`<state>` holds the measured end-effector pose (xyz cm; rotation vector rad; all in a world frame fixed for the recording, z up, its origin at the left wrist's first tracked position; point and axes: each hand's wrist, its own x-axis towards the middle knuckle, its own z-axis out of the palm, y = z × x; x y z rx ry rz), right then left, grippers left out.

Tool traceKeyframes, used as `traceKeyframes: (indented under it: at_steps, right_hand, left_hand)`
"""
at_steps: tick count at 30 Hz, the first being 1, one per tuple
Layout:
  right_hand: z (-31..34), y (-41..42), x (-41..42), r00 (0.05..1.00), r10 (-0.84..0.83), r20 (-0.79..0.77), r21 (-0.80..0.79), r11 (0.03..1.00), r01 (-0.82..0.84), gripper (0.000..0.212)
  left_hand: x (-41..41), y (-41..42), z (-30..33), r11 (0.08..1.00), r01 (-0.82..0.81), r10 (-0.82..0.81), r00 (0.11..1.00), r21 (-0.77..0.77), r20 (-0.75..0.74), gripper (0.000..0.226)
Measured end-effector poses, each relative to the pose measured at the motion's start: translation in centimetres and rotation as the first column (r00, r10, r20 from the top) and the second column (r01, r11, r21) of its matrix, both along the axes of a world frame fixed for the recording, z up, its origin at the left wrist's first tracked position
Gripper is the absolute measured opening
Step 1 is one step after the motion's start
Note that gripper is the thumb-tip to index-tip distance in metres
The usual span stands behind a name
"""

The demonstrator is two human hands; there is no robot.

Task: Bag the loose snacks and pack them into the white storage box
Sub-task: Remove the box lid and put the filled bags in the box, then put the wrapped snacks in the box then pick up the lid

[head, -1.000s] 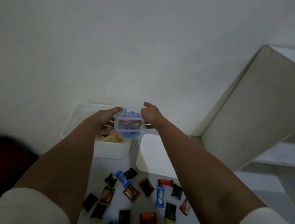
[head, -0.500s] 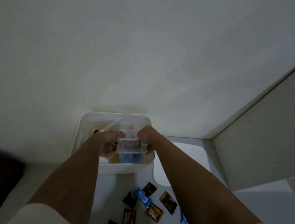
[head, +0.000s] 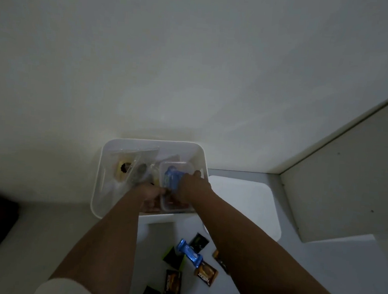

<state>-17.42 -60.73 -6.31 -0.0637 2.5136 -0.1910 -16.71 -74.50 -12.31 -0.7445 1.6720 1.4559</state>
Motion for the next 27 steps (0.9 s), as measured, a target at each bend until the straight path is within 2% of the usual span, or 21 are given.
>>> traceKeyframes:
  at_steps: [2, 4, 7, 9, 11, 14, 18, 23, 27]
  right_hand:
    - [-0.9, 0.0, -0.1, 0.998, -0.019, -0.056, 0.036, 0.999, 0.021, 0.061]
    - [-1.1, 0.2, 0.1, 0.994, -0.101, -0.043, 0.028, 0.994, 0.103, 0.063]
    - [-2.1, 0.8, 0.4, 0.979, -0.202, -0.021, 0.031, 0.979, 0.202, 0.070]
    - [-1.7, 1.3, 1.0, 0.987, -0.158, -0.042, 0.015, 0.987, 0.159, 0.069]
    - [-0.8, 2.1, 1.4, 0.988, -0.096, -0.117, -0.017, 0.995, 0.095, 0.057]
    - [0.9, 4.0, 1.7, 0.965, -0.131, -0.225, -0.124, 0.987, 0.105, 0.038]
    - [2.7, 8.2, 3.2, 0.908, -0.285, -0.309, -0.312, 0.932, 0.186, 0.038]
    - [2.8, 14.5, 7.0, 0.834, -0.404, -0.375, -0.442, 0.869, 0.222, 0.037]
    - [1.1, 20.7, 11.4, 0.807, -0.478, -0.346, -0.515, 0.816, 0.262, 0.036]
  left_hand:
    - [-0.2, 0.0, -1.2, 0.998, 0.033, -0.038, 0.996, -0.059, -0.080, 0.026]
    - [0.0, 0.4, -1.6, 0.977, 0.080, -0.120, 0.973, -0.198, -0.197, 0.021]
    - [0.3, 1.1, -1.7, 0.961, 0.064, -0.140, 0.951, -0.268, -0.276, 0.019]
    - [0.5, 1.5, -1.2, 0.948, 0.070, -0.162, 0.946, -0.310, -0.281, 0.026]
    - [0.6, 1.6, -0.5, 0.922, 0.084, -0.200, 0.940, -0.377, -0.278, 0.037]
    - [0.7, 1.8, 1.1, 0.860, 0.001, -0.218, 0.905, -0.510, -0.366, 0.043]
    - [2.1, 3.8, 3.9, 0.728, -0.117, -0.307, 0.825, -0.675, -0.474, 0.051]
    - [6.0, 9.1, 8.1, 0.685, -0.306, -0.297, 0.711, -0.661, -0.637, 0.036]
    - [11.2, 13.6, 8.3, 0.746, -0.371, -0.292, 0.563, -0.552, -0.773, 0.022]
